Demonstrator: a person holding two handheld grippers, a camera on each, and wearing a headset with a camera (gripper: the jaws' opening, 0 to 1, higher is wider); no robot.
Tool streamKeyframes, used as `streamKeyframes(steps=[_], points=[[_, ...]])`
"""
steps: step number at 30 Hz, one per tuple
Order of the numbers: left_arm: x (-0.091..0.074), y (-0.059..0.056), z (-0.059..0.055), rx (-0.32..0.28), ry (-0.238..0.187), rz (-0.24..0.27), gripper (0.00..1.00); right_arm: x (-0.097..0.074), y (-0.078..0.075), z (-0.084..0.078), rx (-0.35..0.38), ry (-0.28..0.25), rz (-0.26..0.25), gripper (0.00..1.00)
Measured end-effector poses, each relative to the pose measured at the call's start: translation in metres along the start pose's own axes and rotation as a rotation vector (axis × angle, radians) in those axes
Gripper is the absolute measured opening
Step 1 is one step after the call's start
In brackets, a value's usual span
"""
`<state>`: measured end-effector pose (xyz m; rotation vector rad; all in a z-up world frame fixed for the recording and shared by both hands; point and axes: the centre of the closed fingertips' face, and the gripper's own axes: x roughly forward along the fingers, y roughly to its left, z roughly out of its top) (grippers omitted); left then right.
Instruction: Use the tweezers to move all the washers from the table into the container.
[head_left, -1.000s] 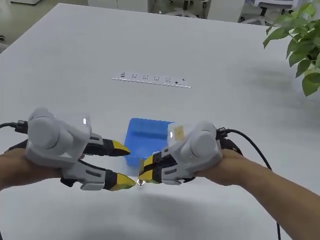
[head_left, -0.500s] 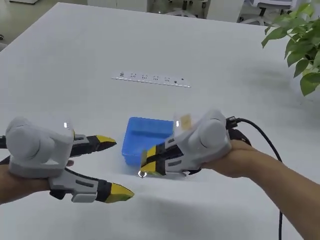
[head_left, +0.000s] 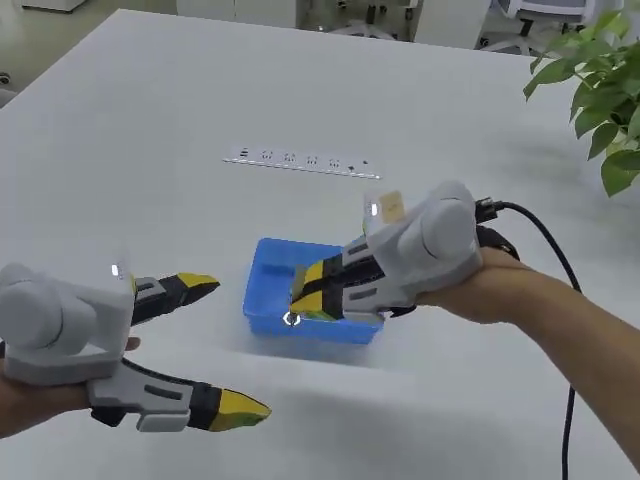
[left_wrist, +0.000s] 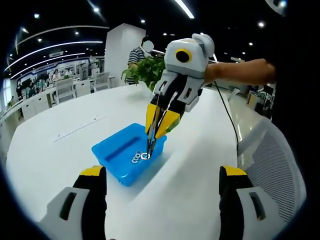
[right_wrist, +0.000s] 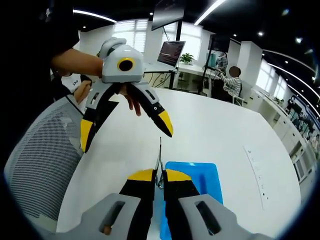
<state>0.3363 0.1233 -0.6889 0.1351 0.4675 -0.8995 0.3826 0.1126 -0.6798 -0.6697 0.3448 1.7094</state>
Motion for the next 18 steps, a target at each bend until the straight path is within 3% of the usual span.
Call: streamKeyframes(steps=[9, 18], points=[[0.003, 0.001, -0.002, 0.004, 0.009, -0.001, 0.99, 0.006, -0.024, -0.01, -0.01, -0.007, -0.023, 0.07], [0.002, 0.009, 0.0, 0.016, -0.004, 0.004, 0.99, 0.022, -0.035, -0.023, 0.0, -0.002, -0.016, 0.07]])
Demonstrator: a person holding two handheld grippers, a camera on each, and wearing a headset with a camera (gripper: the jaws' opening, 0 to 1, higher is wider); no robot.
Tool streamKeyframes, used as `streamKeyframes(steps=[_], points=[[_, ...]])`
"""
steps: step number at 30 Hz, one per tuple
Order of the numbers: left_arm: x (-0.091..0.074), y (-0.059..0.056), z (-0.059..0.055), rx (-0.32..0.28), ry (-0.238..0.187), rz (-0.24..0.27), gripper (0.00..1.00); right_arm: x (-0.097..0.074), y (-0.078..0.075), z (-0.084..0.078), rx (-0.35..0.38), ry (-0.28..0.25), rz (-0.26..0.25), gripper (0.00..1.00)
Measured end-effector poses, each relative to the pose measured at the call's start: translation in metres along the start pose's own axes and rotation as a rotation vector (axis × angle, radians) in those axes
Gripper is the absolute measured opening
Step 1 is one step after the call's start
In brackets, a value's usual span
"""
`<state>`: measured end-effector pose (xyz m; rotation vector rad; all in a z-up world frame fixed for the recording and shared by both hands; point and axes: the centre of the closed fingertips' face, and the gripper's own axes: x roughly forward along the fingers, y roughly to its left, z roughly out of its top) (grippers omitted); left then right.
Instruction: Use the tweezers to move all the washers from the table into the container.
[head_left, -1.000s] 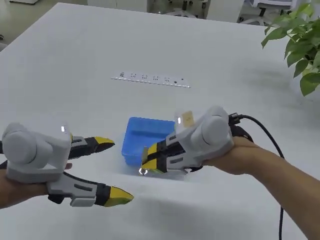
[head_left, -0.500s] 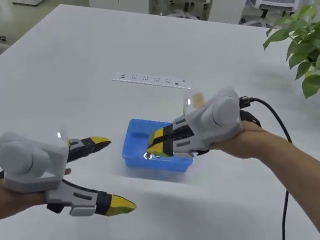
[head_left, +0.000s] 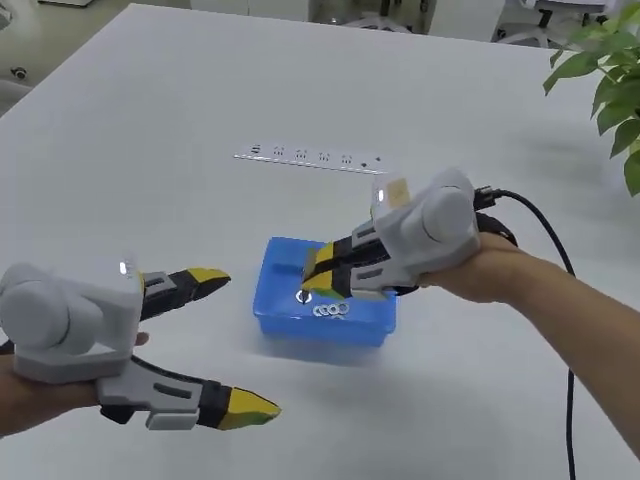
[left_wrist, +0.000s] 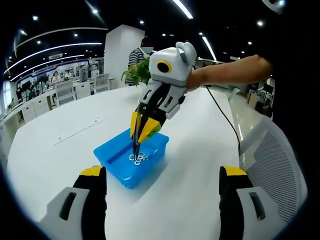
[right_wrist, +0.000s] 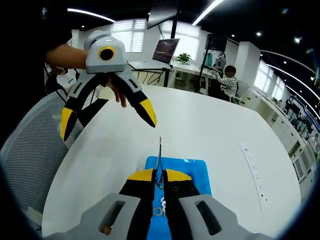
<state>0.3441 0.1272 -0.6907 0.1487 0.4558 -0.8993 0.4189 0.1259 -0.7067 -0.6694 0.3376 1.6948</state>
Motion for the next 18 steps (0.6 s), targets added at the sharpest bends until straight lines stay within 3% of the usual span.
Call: streamKeyframes(steps=[9, 18], points=[[0.001, 0.003, -0.002, -0.006, 0.012, 0.001, 0.98, 0.016, -0.004, -0.012, 0.008, 0.016, 0.016, 0.07], [0.001, 0.01, 0.0, 0.007, 0.003, -0.007, 0.89, 0.028, -0.005, -0.026, 0.027, 0.037, 0.028, 0.07]])
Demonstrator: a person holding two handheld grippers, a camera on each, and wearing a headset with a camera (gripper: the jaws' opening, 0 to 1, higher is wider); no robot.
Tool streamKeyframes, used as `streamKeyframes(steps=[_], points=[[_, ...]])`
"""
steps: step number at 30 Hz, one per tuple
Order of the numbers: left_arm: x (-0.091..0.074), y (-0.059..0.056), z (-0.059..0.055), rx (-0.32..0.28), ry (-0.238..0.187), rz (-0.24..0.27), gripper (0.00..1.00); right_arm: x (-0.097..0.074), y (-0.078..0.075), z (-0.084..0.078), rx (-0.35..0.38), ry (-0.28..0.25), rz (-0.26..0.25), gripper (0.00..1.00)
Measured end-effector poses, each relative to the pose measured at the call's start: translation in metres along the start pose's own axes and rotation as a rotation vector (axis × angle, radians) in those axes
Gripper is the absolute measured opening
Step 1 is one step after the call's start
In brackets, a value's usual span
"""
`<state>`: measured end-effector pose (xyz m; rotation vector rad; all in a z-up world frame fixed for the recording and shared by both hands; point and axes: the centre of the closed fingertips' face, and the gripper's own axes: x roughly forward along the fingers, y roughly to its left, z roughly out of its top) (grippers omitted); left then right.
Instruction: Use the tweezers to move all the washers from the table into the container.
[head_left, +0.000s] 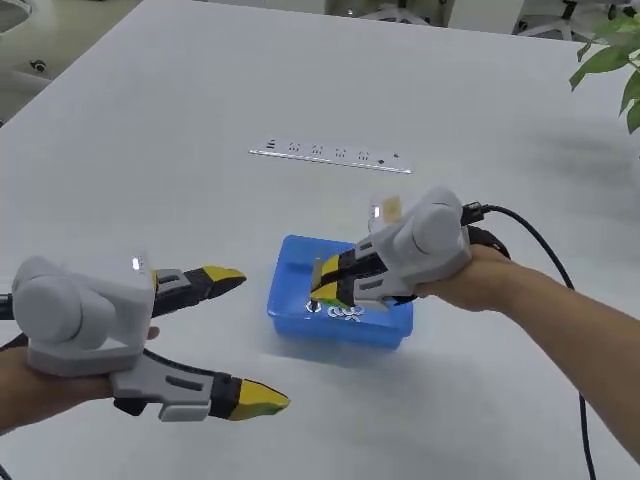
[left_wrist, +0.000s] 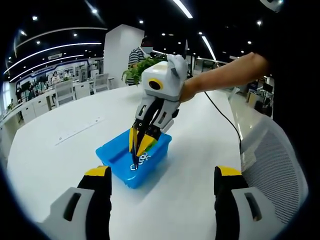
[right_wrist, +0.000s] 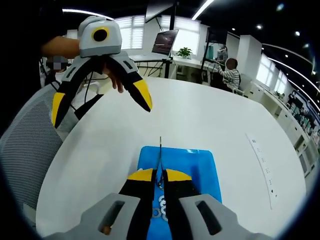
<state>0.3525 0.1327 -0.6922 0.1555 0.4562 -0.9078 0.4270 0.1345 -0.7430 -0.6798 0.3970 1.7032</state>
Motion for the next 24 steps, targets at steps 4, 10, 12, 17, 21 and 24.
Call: streamKeyframes(steps=[4, 10, 12, 17, 21, 24], points=[[0.002, 0.004, 0.003, 0.007, -0.001, -0.001, 0.88, 0.004, 0.001, -0.005, 0.002, 0.011, 0.007, 0.07], [0.006, 0.01, 0.006, 0.012, 0.003, -0.011, 0.73, 0.005, -0.002, -0.002, 0.009, 0.0, 0.004, 0.07], [0.009, 0.014, 0.008, 0.019, 0.004, -0.017, 0.68, 0.005, -0.002, -0.002, 0.006, 0.0, 0.006, 0.07], [0.016, 0.024, 0.016, 0.041, 0.007, -0.026, 0.55, 0.005, -0.002, -0.001, 0.003, 0.0, 0.008, 0.08], [0.024, 0.032, 0.023, 0.073, 0.007, -0.039, 0.46, 0.005, -0.002, -0.001, 0.0, 0.002, 0.009, 0.08], [0.029, 0.037, 0.025, 0.111, 0.019, -0.041, 0.32, 0.005, -0.001, -0.001, 0.0, 0.004, 0.01, 0.08]])
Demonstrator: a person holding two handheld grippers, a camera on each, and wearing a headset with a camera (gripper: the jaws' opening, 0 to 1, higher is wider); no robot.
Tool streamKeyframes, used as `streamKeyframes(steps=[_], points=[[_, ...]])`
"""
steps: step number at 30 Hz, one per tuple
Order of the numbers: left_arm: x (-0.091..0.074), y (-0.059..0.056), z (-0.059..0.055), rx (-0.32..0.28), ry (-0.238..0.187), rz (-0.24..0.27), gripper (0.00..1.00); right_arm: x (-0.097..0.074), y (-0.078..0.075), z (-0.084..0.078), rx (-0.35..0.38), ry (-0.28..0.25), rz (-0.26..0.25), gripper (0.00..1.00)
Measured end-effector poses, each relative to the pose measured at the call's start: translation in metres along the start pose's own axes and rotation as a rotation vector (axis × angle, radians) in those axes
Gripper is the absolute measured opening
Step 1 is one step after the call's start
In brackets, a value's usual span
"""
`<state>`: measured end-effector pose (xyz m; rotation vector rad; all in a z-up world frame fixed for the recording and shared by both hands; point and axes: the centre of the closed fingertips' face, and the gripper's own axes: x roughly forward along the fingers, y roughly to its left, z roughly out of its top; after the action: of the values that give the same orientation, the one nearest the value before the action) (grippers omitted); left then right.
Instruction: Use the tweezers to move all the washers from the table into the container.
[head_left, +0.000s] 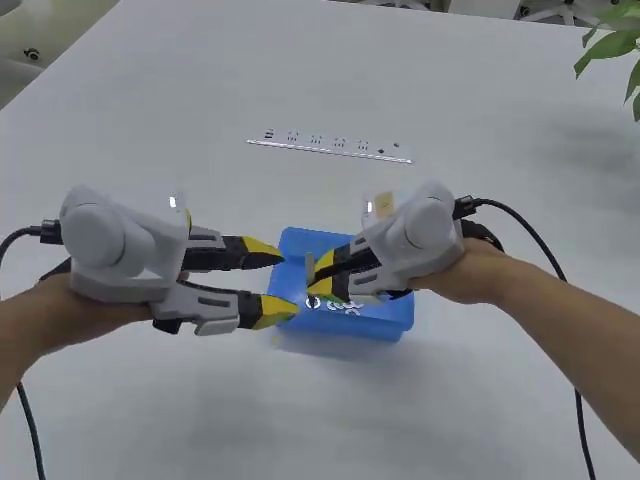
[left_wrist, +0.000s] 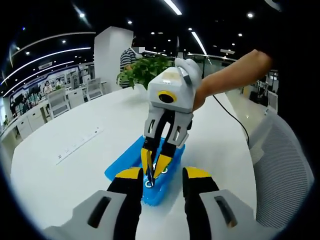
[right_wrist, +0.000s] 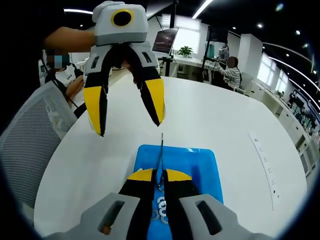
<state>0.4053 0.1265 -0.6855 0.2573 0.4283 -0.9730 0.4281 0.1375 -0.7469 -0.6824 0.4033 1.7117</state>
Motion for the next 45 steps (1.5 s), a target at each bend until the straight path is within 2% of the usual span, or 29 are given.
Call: streamKeyframes(steps=[4, 12, 16, 20, 32, 45], points=[[0.007, 0.006, 0.004, 0.02, -0.004, -0.005, 0.27, -0.001, 0.0, -0.001, -0.001, 0.002, 0.0, 0.08], [0.021, 0.007, 0.007, 0.064, 0.01, -0.036, 0.17, -0.002, 0.002, -0.001, -0.011, 0.005, 0.003, 0.08], [0.026, 0.008, 0.009, 0.097, 0.013, -0.045, 0.1, -0.002, 0.002, -0.002, -0.02, 0.007, 0.005, 0.08], [0.028, 0.008, 0.01, 0.106, 0.017, -0.054, 0.07, -0.002, 0.003, -0.002, -0.021, 0.006, 0.008, 0.09], [0.028, 0.007, 0.014, 0.149, 0.036, -0.07, 0.05, -0.005, 0.002, -0.001, -0.029, 0.017, 0.0, 0.1], [0.024, 0.002, 0.027, 0.15, 0.032, -0.098, 0.05, -0.011, 0.003, 0.004, -0.026, 0.006, -0.01, 0.14]])
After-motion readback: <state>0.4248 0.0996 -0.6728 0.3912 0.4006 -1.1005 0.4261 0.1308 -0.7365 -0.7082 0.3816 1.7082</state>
